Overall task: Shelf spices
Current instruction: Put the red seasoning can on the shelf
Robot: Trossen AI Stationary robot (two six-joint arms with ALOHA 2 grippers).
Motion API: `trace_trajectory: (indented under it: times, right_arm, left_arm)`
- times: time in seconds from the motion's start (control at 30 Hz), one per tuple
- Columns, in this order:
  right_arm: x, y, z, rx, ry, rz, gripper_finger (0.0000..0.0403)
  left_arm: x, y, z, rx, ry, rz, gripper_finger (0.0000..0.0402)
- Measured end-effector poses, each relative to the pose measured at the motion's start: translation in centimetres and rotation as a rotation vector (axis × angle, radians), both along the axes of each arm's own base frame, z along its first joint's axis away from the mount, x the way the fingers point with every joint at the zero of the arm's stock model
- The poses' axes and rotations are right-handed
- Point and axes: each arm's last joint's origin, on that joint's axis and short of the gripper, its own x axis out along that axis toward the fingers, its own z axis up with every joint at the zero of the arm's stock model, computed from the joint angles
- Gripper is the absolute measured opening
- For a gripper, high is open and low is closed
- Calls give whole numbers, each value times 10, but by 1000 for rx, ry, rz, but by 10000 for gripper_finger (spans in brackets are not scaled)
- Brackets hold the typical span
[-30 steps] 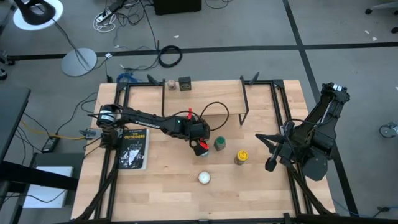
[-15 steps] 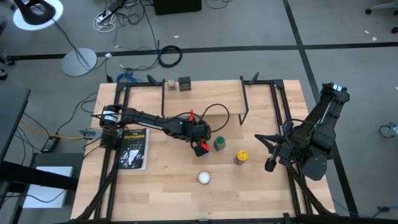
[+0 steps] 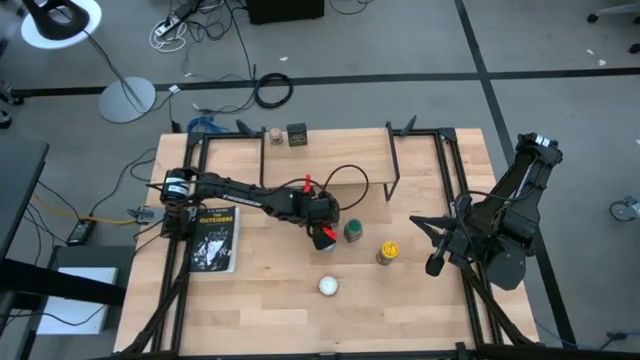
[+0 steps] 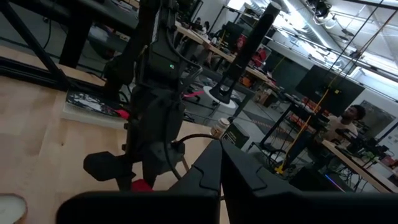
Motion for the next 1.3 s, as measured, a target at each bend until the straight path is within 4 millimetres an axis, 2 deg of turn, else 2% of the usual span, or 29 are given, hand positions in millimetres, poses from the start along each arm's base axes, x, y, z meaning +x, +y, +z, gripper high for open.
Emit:
trace_trajectory:
  times: [0.27, 0.67, 0.87, 1.1, 1.2, 1.3]
  right_arm:
    - [0, 0, 0, -1, 0, 0, 2]
    - [0, 0, 0, -1, 0, 0, 2]
    - [0, 0, 0, -1, 0, 0, 7]
    - [0, 0, 0, -1, 0, 0, 3]
    - [0, 0, 0, -1, 0, 0, 6]
    - [0, 0, 0, 1, -1, 0, 6]
  left_arm:
    - [0, -1, 4, 2, 17, -24, 211]
    - [8, -8, 48, 46, 32, -106, 211]
    - [6, -13, 80, 69, 76, -154, 211]
    - [1, -11, 133, 163, 79, -249, 211]
    - [-3, -5, 154, 232, 82, -301, 211]
    - [-7, 10, 168, 279, 94, -322, 211]
